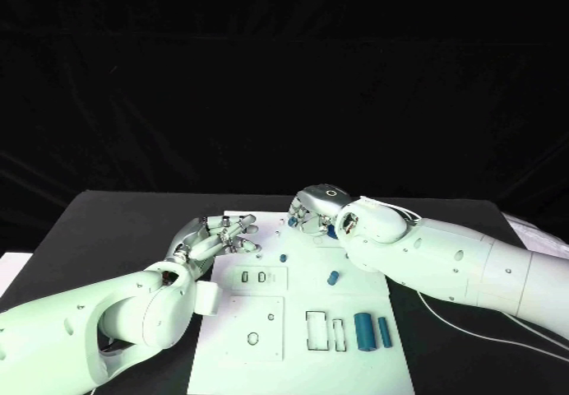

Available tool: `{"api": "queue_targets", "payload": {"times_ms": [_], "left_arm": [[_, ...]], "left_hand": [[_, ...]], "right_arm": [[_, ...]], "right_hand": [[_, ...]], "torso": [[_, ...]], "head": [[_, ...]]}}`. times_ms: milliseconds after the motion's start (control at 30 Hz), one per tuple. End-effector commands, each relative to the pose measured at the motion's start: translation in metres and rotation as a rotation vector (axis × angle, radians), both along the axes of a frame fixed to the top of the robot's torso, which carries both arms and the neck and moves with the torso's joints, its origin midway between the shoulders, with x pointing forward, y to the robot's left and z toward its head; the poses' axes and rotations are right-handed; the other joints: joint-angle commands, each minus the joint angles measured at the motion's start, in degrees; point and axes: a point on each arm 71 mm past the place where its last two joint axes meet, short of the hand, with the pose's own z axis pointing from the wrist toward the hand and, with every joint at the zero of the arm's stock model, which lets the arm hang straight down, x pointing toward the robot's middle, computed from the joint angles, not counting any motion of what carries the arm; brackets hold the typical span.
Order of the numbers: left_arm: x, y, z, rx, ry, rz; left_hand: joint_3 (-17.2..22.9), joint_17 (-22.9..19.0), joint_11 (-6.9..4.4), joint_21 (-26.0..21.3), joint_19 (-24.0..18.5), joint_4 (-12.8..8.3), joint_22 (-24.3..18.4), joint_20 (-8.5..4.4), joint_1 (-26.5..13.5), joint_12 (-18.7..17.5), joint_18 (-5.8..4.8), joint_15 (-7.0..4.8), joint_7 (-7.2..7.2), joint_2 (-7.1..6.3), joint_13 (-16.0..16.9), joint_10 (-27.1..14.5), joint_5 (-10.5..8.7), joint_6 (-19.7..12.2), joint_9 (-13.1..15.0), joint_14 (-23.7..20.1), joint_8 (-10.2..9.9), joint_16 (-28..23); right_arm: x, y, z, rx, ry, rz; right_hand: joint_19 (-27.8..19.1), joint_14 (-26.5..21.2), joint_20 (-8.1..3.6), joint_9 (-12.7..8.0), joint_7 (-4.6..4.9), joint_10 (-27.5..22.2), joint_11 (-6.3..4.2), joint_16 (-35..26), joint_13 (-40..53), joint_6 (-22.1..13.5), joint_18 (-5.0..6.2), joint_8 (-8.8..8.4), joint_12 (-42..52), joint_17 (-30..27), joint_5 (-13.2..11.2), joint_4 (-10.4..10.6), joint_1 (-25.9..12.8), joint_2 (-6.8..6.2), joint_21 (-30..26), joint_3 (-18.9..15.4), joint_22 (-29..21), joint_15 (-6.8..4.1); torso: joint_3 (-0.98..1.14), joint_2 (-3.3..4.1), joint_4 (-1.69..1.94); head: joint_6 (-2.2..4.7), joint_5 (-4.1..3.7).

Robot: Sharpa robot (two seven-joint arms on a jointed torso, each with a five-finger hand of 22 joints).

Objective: Assemble the parts on the task board

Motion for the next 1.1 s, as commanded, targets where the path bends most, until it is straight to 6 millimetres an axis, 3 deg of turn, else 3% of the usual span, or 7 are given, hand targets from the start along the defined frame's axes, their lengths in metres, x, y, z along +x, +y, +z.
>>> {"api": "queue_targets", "payload": {"times_ms": [33, 467, 900, 1100], "left_arm": [[0.000, -0.001, 0.002, -0.011, -0.008, -0.020], [0.001, -0.001, 0.003, -0.011, -0.010, -0.020], [0.000, -0.003, 0.003, -0.013, -0.009, -0.026], [0.001, -0.003, 0.003, -0.012, -0.008, -0.026]], "left_hand": [[0.0, 0.1, 0.19, 0.1, 0.2, -0.4, 0.1, -0.10, 0.4, -0.2, 0.91, 0.04, 0.22, -0.06, 0.0, -0.1, -0.01, 0.1, 0.1, -0.5, -0.4, 0.3], [0.0, 0.1, 0.19, 0.1, 0.2, -0.4, 0.1, -0.10, 0.4, -0.2, 0.91, 0.04, 0.22, -0.06, 0.0, -0.1, -0.01, 0.1, 0.1, -0.5, -0.4, 0.3], [0.0, 0.2, 0.19, 0.1, 0.2, -0.5, 0.1, -0.10, 0.4, -0.2, 0.90, 0.05, 0.22, -0.07, 0.0, -0.1, -0.01, 0.1, 0.1, -0.6, -0.4, 0.4], [0.0, 0.2, 0.19, 0.1, 0.2, -0.5, 0.1, -0.10, 0.4, -0.2, 0.90, 0.05, 0.22, -0.07, 0.0, -0.1, -0.01, 0.1, 0.1, -0.6, -0.4, 0.4]], "right_arm": [[0.004, 0.003, 0.001, 0.016, -0.019, -0.025], [0.008, 0.013, 0.001, 0.022, -0.043, -0.033], [0.013, 0.021, -0.005, -0.004, -0.019, -0.035], [0.013, 0.023, -0.006, -0.010, -0.012, -0.030]], "right_hand": [[-0.3, 0.9, -0.13, 1.4, -0.16, 0.0, 0.10, 0.3, -0.1, 0.6, 0.11, 0.32, -0.4, 0.1, -0.2, 0.8, 0.1, -0.07, 0.4, 1.2, 0.1, -0.37], [-0.4, 0.8, -0.07, 1.5, -0.04, -0.2, 0.19, 0.4, -0.1, 0.4, 0.10, 0.20, -0.5, 0.1, -0.3, 1.0, 0.0, -0.35, 0.5, 1.3, 0.2, -0.29], [-0.6, 0.8, -0.03, 1.5, 0.02, -0.3, 0.25, 0.3, -0.1, 0.3, 0.12, 0.13, -0.6, 0.0, -0.4, 1.2, -0.1, -0.53, 0.5, 1.4, 0.1, -0.24], [-0.7, 0.7, 0.01, 1.5, 0.07, -0.4, 0.30, 0.3, -0.2, 0.2, 0.14, 0.05, -0.7, -0.1, -0.4, 1.3, -0.2, -0.65, 0.6, 1.5, 0.0, -0.20]], "torso": [[0.02, 0.05, 0.12], [0.04, 0.14, -0.04], [-0.01, 0.25, 0.14], [-0.02, 0.19, -0.04]], "head": [[-0.02, 0.19], [0.00, 0.39], [-0.12, 0.48], [-0.20, 0.68]]}}
